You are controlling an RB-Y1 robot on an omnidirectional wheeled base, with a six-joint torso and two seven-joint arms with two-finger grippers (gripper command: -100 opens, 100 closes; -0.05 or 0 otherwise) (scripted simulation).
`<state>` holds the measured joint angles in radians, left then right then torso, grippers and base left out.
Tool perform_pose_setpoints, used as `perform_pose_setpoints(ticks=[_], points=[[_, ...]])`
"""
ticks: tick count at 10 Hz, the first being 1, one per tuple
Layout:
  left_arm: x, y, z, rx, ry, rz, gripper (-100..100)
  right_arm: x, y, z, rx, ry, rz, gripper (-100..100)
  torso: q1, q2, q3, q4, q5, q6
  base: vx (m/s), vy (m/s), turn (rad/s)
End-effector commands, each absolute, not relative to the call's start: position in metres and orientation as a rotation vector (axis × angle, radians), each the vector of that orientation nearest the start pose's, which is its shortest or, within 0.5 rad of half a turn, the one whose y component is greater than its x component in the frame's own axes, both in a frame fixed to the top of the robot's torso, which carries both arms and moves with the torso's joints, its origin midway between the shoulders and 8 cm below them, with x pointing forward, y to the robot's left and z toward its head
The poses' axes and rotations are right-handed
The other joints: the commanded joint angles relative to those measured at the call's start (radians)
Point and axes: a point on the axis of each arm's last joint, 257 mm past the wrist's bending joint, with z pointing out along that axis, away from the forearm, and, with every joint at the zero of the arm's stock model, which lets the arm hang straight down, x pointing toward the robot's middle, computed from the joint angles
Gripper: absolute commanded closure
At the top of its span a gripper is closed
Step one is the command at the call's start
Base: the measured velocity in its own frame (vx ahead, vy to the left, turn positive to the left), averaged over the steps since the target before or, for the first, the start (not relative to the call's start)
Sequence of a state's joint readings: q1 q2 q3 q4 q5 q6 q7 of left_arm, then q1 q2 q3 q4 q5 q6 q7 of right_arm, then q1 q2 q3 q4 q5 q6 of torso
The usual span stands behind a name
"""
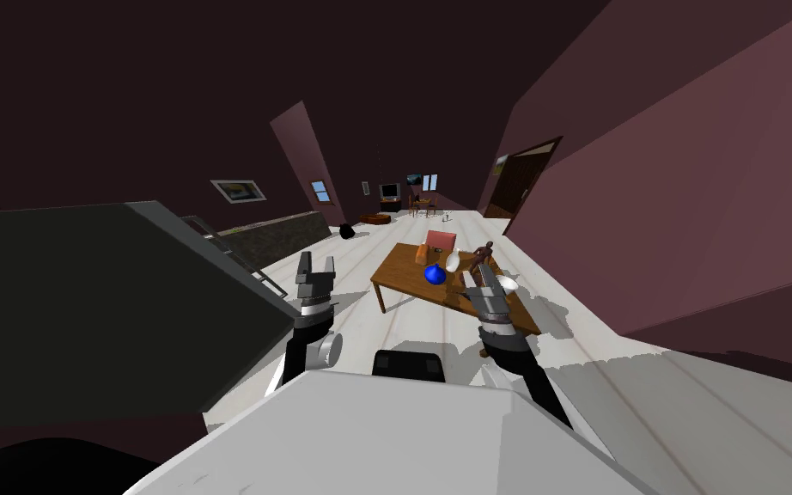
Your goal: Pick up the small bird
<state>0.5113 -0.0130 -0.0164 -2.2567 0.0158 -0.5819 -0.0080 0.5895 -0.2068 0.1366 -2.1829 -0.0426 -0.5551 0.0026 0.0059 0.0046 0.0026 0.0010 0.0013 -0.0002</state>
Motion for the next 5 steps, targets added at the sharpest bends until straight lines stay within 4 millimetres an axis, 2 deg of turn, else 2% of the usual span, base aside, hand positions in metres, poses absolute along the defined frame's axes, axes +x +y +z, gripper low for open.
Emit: perform_pose_setpoints(ticks=[1,2,4,5], points=[[0.334,0.277,0.026,-0.637,0.558,-1.327,0,0.351,-0.23,-0.086,0.681,0.996,1.329,-100,0.0,0.0,0.0,0.0,0.0,0.0,-0.067,0.103,0.107],[0.334,0.277,0.026,-0.637,0.558,-1.327,0,0.351,-0.23,-0.086,0.681,0.996,1.329,-100,0.001,0.0,0.0,0.0,0.0,0.0,-0.031,0.068,0.025],[0.334,0.277,0.026,-0.637,0.558,-1.326,0,0.348,-0.225,-0.138,0.676,1.172,1.229,-100,-0.003,-0.003,-0.002,-0.001,0.0,0.0,-0.009,0.054,0.119],[0.334,0.277,0.026,-0.637,0.558,-1.326,0,0.348,-0.226,-0.143,0.682,1.179,1.225,-100,-0.003,-0.003,-0.002,-0.001,-0.001,0.0,-0.01,0.043,0.045]])
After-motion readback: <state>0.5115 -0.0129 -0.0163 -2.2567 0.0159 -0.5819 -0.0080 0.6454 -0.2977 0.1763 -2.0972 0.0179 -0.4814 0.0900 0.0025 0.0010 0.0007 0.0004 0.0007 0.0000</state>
